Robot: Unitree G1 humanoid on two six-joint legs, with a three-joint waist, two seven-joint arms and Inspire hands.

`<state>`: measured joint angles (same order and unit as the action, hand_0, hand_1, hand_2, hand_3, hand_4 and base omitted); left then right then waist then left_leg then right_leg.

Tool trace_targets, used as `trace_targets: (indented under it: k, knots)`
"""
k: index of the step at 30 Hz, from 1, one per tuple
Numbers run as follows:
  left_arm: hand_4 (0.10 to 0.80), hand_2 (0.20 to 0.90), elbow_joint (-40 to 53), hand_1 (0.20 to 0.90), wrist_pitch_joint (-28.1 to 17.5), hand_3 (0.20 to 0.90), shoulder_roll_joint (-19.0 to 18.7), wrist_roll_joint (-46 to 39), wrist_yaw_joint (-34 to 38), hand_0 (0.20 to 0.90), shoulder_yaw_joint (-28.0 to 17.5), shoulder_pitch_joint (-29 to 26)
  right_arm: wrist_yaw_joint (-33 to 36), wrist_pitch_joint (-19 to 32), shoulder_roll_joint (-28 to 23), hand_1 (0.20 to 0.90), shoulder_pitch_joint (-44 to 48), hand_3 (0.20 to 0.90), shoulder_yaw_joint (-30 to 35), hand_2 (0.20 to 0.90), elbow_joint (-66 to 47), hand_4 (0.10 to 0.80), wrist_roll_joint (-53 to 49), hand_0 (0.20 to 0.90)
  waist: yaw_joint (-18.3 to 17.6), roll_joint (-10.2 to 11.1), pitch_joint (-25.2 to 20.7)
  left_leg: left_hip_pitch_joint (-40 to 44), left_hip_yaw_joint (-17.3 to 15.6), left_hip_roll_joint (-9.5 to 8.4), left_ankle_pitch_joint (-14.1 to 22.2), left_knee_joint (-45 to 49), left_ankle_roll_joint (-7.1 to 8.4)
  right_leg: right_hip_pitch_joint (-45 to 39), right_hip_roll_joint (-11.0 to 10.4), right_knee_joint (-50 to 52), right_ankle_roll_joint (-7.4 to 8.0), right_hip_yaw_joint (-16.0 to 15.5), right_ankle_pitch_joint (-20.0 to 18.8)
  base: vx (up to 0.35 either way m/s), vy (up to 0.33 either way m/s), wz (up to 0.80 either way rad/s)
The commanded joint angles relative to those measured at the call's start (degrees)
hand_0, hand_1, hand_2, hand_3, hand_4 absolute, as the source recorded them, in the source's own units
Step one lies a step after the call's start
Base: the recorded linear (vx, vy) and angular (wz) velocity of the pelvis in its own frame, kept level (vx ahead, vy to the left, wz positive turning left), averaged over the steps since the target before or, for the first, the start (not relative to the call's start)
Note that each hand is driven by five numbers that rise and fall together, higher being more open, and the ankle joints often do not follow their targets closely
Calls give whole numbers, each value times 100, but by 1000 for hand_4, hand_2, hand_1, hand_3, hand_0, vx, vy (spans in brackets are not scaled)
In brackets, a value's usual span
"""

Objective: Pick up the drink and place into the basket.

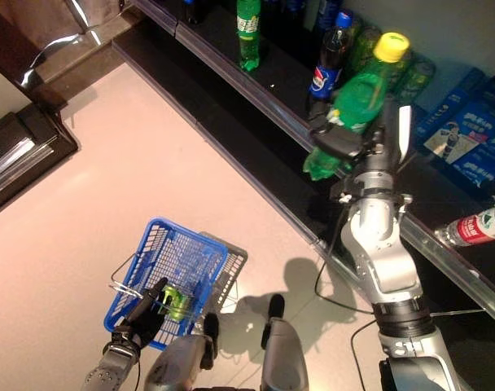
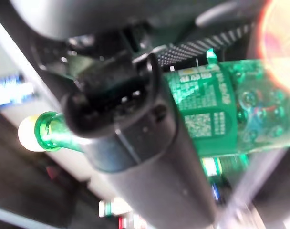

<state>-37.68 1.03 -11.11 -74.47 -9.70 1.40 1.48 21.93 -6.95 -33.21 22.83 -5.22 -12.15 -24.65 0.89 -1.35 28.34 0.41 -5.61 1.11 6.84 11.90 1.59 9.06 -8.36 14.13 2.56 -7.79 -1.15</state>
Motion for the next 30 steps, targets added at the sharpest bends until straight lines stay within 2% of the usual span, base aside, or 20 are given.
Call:
trace_targets:
  k: [1,5,6,13,19,26,30]
  knots:
    - [100,300,1201,300,-449,200,-259,-311,-806,300,126,226,-409,649,32,300,270,200,-87,300,-826,100,154,300,14,43,-1337,-528,-8,-1,-366,231,-47,-735,264,-271,-243,73,535,13,44,2]
    - [100,300,1667,300,-356,200,-323,-309,-909,300,279,238,-462,587,217,300,283,200,-405,300,-957,100,74,300,83,28,-1305,-502,29,-12,-387,207,-47,-785,260,-284,-232,36,526,-6,31,8]
    - [100,300,1969,300,-268,200,-409,-226,-1081,300,435,271,-484,539,396,300,400,200,-714,300,-978,100,99,300,176,7,-1282,-478,78,-31,-413,168,-45,-822,253,-306,-223,-10,513,-10,34,16]
    - [100,300,2761,300,-210,200,-632,-23,-1325,300,689,399,-506,265,555,300,582,200,-1317,300,-986,100,175,300,389,-63,-1236,-469,192,-91,-468,109,-50,-915,198,-369,-218,-157,490,-13,57,19]
    - [100,300,3978,300,-19,200,-919,-62,-1359,300,817,385,-206,226,752,300,644,200,-1827,300,-736,100,378,300,649,-101,-1214,-464,423,-164,-531,59,-74,-999,127,-380,-188,-347,486,1,34,23]
    - [100,300,4762,300,116,200,-1212,-127,-1694,300,1056,121,132,119,932,300,1092,200,-2214,300,-554,100,1062,300,843,-125,-1144,-508,621,-243,-561,67,-98,-1039,77,-407,-162,-479,454,-7,9,18]
    - [100,300,5136,300,73,200,-1347,-358,-1708,300,995,17,389,-11,968,300,1293,200,-2351,300,-365,100,1237,300,960,-123,-1129,-558,715,-292,-554,129,-102,-1057,36,-418,-151,-546,436,4,8,8]
